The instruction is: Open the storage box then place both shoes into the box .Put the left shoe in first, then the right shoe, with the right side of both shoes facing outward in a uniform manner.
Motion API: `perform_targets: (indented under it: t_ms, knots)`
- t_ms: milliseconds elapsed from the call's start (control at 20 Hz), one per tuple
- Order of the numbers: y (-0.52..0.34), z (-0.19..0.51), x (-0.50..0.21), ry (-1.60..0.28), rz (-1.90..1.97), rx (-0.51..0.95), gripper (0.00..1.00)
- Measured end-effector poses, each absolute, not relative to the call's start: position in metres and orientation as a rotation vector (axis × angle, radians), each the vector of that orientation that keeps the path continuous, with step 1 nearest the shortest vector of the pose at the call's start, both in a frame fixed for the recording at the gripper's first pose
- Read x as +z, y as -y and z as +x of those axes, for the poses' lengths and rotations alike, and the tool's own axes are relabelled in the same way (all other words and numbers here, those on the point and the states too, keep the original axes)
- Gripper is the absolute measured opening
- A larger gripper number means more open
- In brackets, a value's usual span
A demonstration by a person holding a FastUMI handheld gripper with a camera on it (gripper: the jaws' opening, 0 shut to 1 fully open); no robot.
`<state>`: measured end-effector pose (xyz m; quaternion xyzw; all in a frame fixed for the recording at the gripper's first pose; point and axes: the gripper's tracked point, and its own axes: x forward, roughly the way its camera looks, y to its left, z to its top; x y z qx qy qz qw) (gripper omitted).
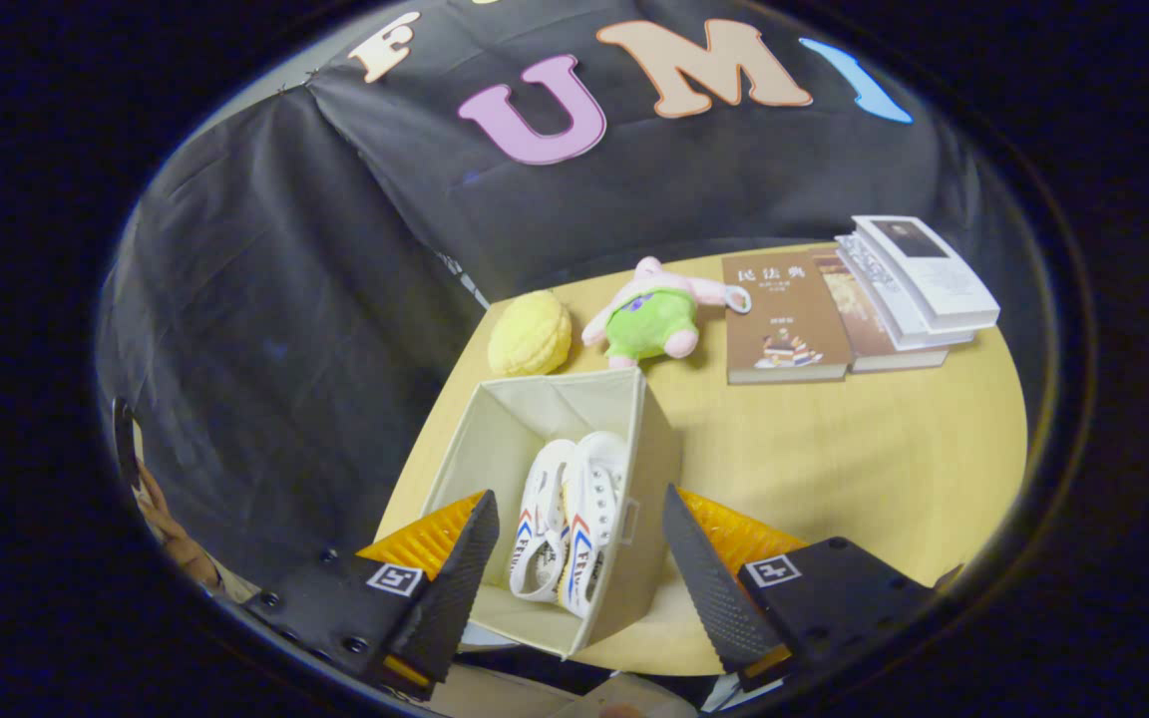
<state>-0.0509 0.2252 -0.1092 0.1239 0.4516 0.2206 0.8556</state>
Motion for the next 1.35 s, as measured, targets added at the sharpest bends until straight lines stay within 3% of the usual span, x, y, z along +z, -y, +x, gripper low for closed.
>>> perform_targets:
  t_ms: [950, 1350]
  knots:
    - [-0.014, -0.015, 0.007, -0.364, 0.106, 0.176, 1.0]
    - [0.011, -0.008, 0.019, -0.283, 0.125, 0.142, 1.0]
